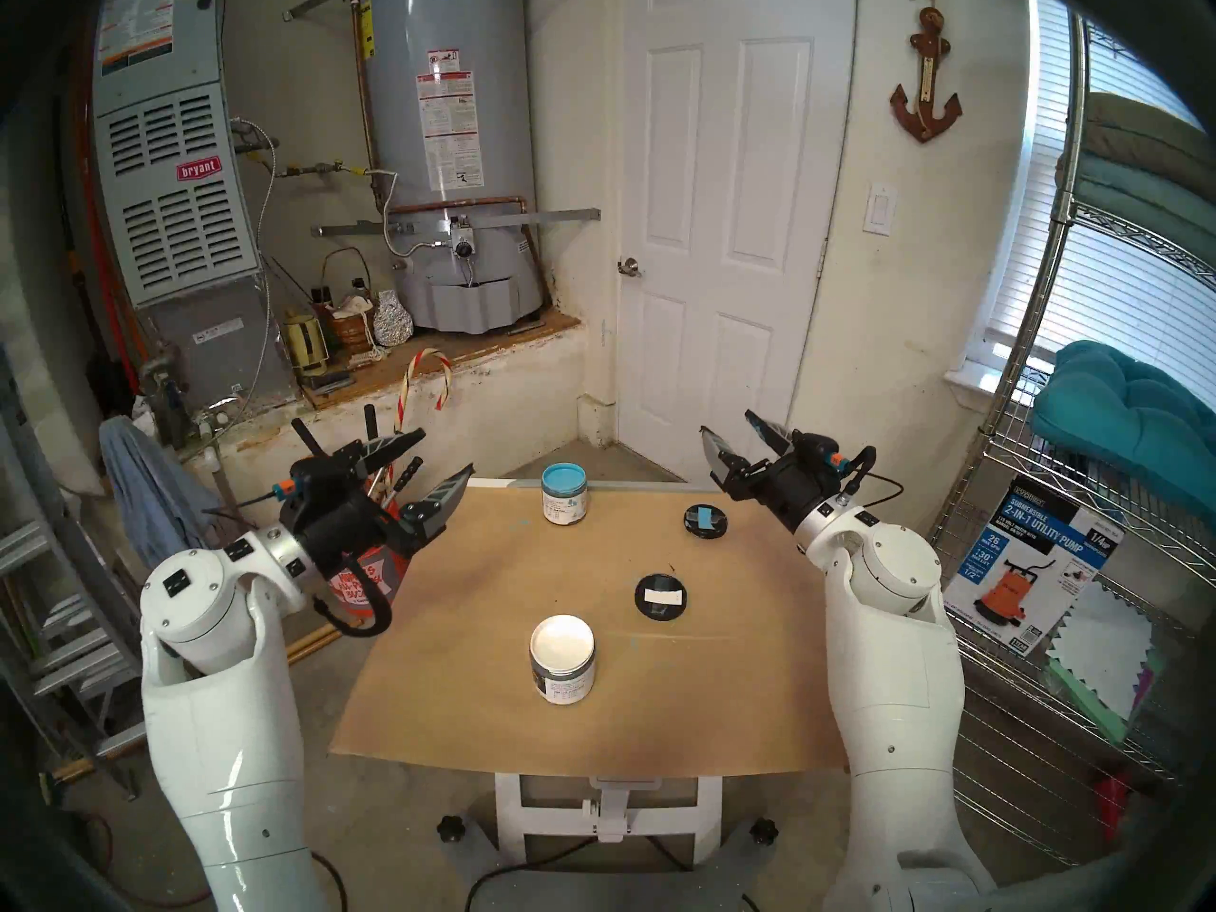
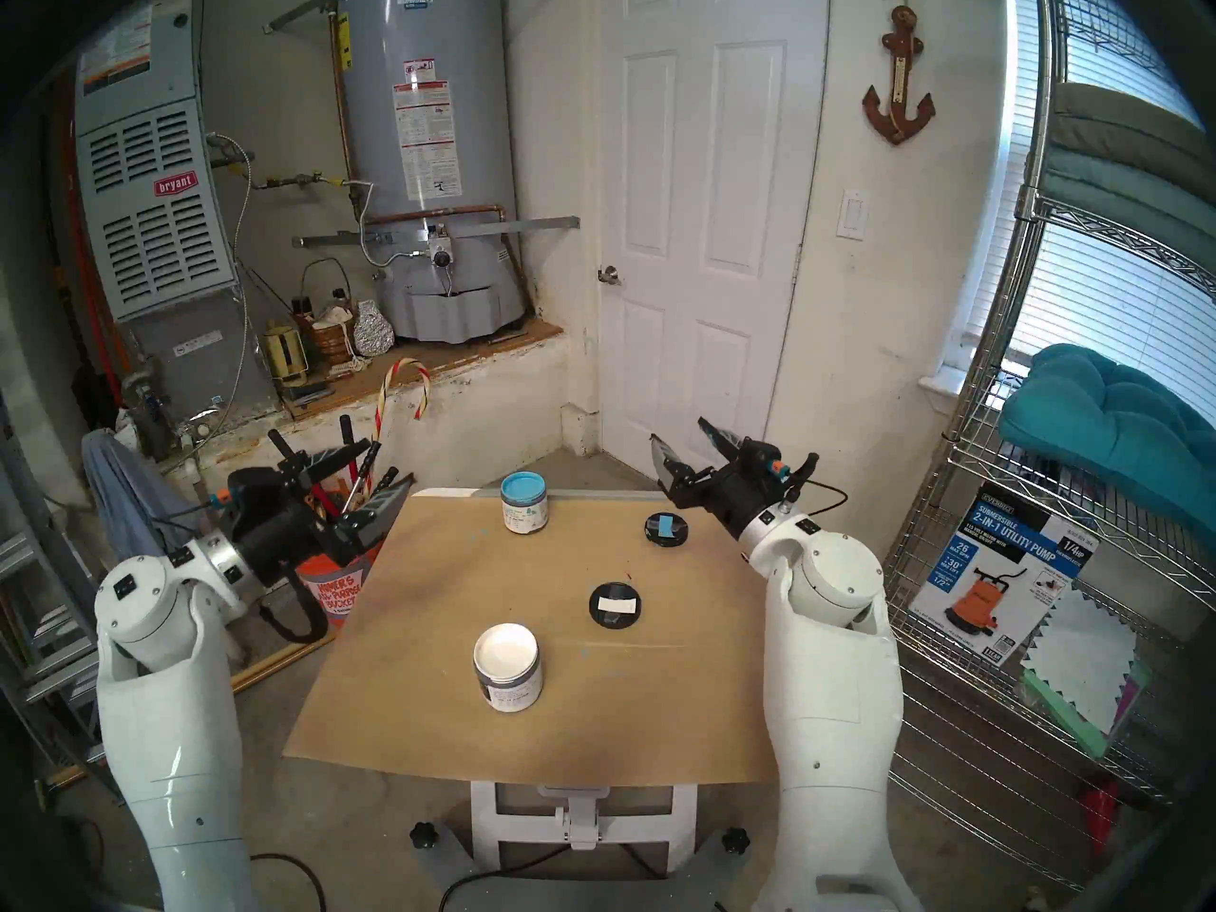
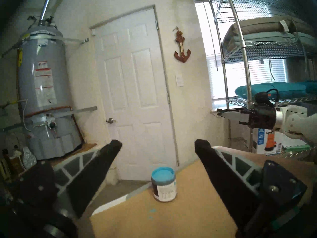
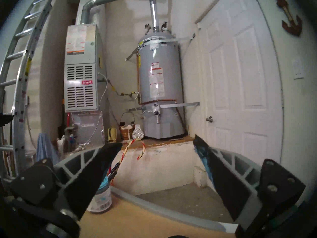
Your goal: Open paint jar
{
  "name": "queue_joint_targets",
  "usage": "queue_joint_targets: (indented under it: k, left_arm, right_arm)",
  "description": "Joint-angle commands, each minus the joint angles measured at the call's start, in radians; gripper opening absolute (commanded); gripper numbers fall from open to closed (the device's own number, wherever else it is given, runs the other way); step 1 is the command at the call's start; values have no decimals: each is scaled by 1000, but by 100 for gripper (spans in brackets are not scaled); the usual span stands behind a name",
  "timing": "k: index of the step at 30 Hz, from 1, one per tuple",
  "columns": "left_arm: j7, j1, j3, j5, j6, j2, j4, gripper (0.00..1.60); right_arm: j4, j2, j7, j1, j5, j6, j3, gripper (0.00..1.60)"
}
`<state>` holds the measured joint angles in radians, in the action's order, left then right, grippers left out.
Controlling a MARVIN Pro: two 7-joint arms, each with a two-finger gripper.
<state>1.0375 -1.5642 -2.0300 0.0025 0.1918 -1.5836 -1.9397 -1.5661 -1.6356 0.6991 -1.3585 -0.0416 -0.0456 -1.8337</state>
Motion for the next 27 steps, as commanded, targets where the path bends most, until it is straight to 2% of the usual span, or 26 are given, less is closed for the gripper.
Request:
queue_joint_targets:
  k: [1, 10, 17, 27]
  left_arm:
    - [-123, 82, 85, 51, 15, -41, -15, 160]
    - [-306, 131, 170, 153, 47, -62, 19, 160]
    - [-432, 162, 182, 225, 67, -76, 29, 160]
    - [-616, 180, 241, 290, 130, -85, 56, 160]
  right_arm:
    - [-78, -37, -78, 11, -12, 0, -30, 160]
    - [-125, -34, -171, -18, -11, -21, -57, 160]
    - [-201, -26, -216, -45, -22, -39, -38, 160]
    - [-289, -10, -328, -106, -59, -102, 1, 160]
